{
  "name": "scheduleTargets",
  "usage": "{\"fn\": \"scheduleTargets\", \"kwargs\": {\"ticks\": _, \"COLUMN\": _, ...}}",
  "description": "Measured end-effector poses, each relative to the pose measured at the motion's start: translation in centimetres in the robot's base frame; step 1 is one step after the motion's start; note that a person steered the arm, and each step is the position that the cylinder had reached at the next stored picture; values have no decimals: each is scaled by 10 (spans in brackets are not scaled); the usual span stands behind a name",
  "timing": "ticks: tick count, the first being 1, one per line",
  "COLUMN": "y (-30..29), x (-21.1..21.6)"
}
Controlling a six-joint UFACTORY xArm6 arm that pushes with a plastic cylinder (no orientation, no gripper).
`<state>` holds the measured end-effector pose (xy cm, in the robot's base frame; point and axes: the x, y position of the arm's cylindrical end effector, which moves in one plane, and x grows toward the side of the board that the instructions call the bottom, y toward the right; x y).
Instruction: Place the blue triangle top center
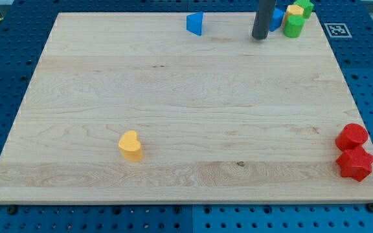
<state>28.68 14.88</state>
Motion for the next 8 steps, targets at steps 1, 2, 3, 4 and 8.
{"fn": "scheduleTargets", "kwargs": {"ticks": 1, "y": -11, "x": 45}}
{"fn": "scheduleTargets", "kwargs": {"ticks": 2, "y": -77, "x": 75}}
{"fn": "scheduleTargets", "kwargs": {"ticks": 3, "y": -127, "x": 65}}
{"fn": "scheduleTargets", "kwargs": {"ticks": 4, "y": -128, "x": 65}}
{"fn": "scheduleTargets", "kwargs": {"ticks": 8, "y": -160, "x": 53}}
